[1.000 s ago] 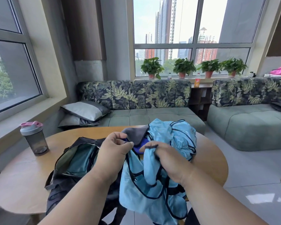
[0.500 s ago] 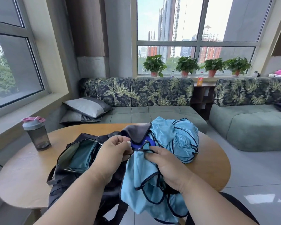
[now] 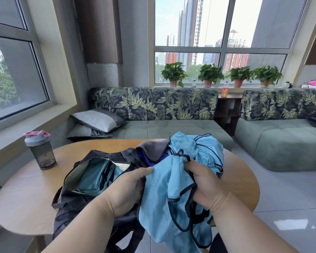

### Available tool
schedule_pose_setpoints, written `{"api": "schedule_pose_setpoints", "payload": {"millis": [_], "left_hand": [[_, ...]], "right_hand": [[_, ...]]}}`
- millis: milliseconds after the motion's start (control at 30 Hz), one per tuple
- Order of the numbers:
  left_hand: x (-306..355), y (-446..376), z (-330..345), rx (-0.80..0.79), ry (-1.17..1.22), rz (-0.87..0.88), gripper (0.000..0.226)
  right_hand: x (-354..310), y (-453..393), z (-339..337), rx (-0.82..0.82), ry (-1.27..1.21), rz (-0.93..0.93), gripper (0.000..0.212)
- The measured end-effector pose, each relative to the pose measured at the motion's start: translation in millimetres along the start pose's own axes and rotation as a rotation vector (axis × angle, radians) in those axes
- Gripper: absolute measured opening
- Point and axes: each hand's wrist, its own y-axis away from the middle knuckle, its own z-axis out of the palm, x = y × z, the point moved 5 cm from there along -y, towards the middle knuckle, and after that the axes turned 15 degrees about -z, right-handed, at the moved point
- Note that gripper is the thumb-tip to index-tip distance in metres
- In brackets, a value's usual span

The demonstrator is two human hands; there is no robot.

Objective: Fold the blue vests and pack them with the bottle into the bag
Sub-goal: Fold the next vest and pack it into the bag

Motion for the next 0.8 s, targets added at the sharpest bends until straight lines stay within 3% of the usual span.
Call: {"api": "schedule_pose_setpoints", "payload": {"millis": [100, 200, 267, 400, 500, 633, 800], "left_hand": [[13.6, 5.5, -4.4, -0.046, 0.056, 0.136, 0.038], [25.3, 10.0, -10.9, -0.043, 0.059, 0.248, 0.048], [29.0, 12.1, -13.4, -0.049, 0.057, 0.287, 0.043], [26.7, 13.0, -8.9, -0.101, 0.045, 0.235, 0.048], [20.1, 8.8, -4.3, -0.099, 0.063, 0.189, 0.05], [19.9, 6.7, -0.9, -0.089, 0.088, 0.217, 0.031], [42.3, 16.9, -13.4, 0.013, 0.187, 0.368, 0.031]], "right_hand": [[-1.8, -3.9, -7.7, 0.012, -0.012, -0.013, 0.03], [-6.2, -3.6, -10.5, 0.008, -0.038, -0.031, 0.03], [-7.5, -3.2, -10.3, -0.004, -0.016, -0.036, 0.03], [-2.9, -3.9, -15.8, 0.017, 0.042, -0.029, 0.046], [2.7, -1.8, -17.7, 0.007, 0.045, -0.001, 0.036], [4.8, 0.1, -19.6, -0.008, 0.04, 0.007, 0.056], [-9.4, -0.7, -23.6, 0.014, 0.015, -0.045, 0.031]]}}
